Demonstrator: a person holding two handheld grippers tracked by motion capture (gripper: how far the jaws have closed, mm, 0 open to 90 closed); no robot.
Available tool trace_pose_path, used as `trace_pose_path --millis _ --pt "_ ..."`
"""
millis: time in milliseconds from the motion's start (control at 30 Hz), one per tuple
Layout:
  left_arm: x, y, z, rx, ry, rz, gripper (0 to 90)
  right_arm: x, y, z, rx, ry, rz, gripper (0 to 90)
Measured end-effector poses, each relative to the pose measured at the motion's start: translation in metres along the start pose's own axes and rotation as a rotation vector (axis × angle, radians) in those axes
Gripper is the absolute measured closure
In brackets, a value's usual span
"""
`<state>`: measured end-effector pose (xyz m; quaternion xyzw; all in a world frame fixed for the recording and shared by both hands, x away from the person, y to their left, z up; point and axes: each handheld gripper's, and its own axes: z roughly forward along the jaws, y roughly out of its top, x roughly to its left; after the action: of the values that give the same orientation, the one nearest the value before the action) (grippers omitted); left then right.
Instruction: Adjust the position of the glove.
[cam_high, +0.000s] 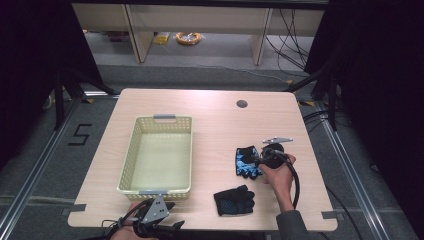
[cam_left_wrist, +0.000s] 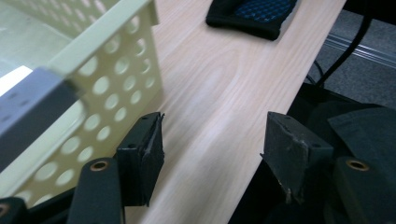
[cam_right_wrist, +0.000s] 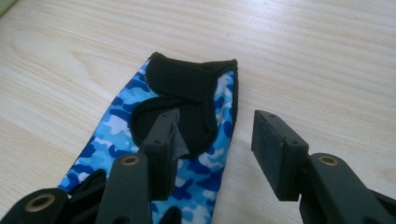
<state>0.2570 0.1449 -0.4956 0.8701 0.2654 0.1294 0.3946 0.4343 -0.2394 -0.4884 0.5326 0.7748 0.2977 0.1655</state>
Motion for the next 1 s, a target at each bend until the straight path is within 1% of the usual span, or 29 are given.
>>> trace_pose_path --millis 33,67,100,133,167,200,233,300,333,367,400,433,467,567,600,633,667,700,733,767,800,833,867,900,933,967,1000 --pt "0.002 -0.003 -0.003 0.011 0.019 0.013 36.8 0.002 0.001 0.001 -0.003 0.007 0.007 52.9" --pt "0.002 -0.003 -0.003 0.011 0.019 0.013 36.7 0.002 0.001 0.001 -0.003 0.007 0.007 52.9" --pt "0.001 -0.004 -0.004 0.002 0.001 -0.006 36.7 0.001 0.002 0.003 -0.004 0.020 0.004 53.0" --pt "0.000 -0.005 -0.005 -0.007 -0.012 -0.029 36.6 0.002 0.002 0.002 0.001 0.003 0.003 53.0" --pt "0.000 -0.005 -0.006 -0.010 -0.017 -0.027 36.0 0.002 0.004 0.002 -0.006 0.000 0.006 53.0" --pt "0.001 -0.006 -0.007 -0.002 -0.017 -0.017 36.0 0.002 0.004 0.002 -0.006 0.000 0.006 53.0" --pt "-0.003 -0.007 -0.005 -0.009 -0.024 -0.044 34.8 0.002 0.005 0.002 -0.007 0.004 0.016 53.0" --pt "-0.002 -0.007 -0.005 -0.002 -0.020 -0.037 33.7 0.001 0.005 0.003 -0.008 0.011 0.022 53.1" --pt "-0.002 -0.006 -0.005 0.004 -0.020 -0.026 33.2 0.001 0.005 0.004 -0.010 0.018 0.029 53.1" --pt "-0.003 -0.007 -0.004 0.007 -0.031 -0.043 32.7 0.002 0.005 0.005 -0.008 0.010 0.037 53.2" --pt "-0.003 -0.007 -0.003 0.011 -0.029 -0.045 31.8 0.002 0.005 0.006 0.001 0.015 0.022 53.3" --pt "-0.003 -0.007 -0.003 0.011 -0.029 -0.045 30.2 0.003 0.005 0.007 0.008 0.005 0.022 53.3" --pt "-0.003 -0.008 -0.004 0.011 -0.020 -0.063 29.1 0.003 0.004 0.008 0.011 0.003 0.010 53.3" --pt "-0.001 -0.008 -0.006 0.013 -0.014 -0.053 28.4 0.003 0.003 0.009 0.006 0.002 0.006 54.0" --pt "-0.002 -0.009 -0.006 0.013 -0.011 -0.070 28.4 0.003 0.003 0.009 0.009 -0.003 0.006 54.7" --pt "-0.002 -0.009 -0.006 0.013 -0.011 -0.070 28.4 0.003 0.003 0.009 0.009 -0.003 0.006 54.7" --pt "0.000 -0.008 -0.007 0.014 -0.002 -0.044 28.4 0.003 0.002 0.009 0.006 -0.004 0.005 55.4" --pt "0.000 -0.008 -0.007 0.015 -0.005 -0.046 28.3 0.004 0.002 0.010 0.008 -0.006 0.000 56.3" --pt "-0.003 -0.008 -0.007 0.010 -0.010 -0.077 28.3 0.004 0.002 0.011 0.014 -0.001 -0.013 58.1" --pt "-0.003 -0.007 -0.007 0.008 -0.019 -0.053 28.4 0.002 0.001 0.014 0.013 0.015 -0.027 59.4" --pt "-0.004 -0.007 -0.006 0.010 -0.018 -0.072 28.3 0.002 0.001 0.014 0.020 0.019 -0.020 59.9" --pt "-0.005 -0.007 -0.005 0.010 -0.024 -0.076 28.4 0.000 0.000 0.015 0.007 0.022 -0.032 61.1" --pt "-0.005 -0.007 -0.005 0.010 -0.024 -0.076 28.4 0.000 0.000 0.015 0.007 0.022 -0.032 61.1" --pt "-0.003 -0.007 -0.005 0.019 -0.021 -0.041 28.4 0.000 -0.001 0.015 -0.002 0.033 -0.026 63.1" --pt "-0.004 -0.007 -0.004 0.017 -0.024 -0.057 28.4 0.000 -0.001 0.014 0.004 0.034 -0.008 64.8" --pt "-0.003 -0.007 -0.003 0.016 -0.026 -0.060 28.5 0.000 -0.001 0.015 0.003 0.042 -0.010 65.3" --pt "-0.004 -0.008 -0.003 0.018 -0.026 -0.075 28.6 -0.001 -0.001 0.016 -0.011 0.053 -0.023 67.4"
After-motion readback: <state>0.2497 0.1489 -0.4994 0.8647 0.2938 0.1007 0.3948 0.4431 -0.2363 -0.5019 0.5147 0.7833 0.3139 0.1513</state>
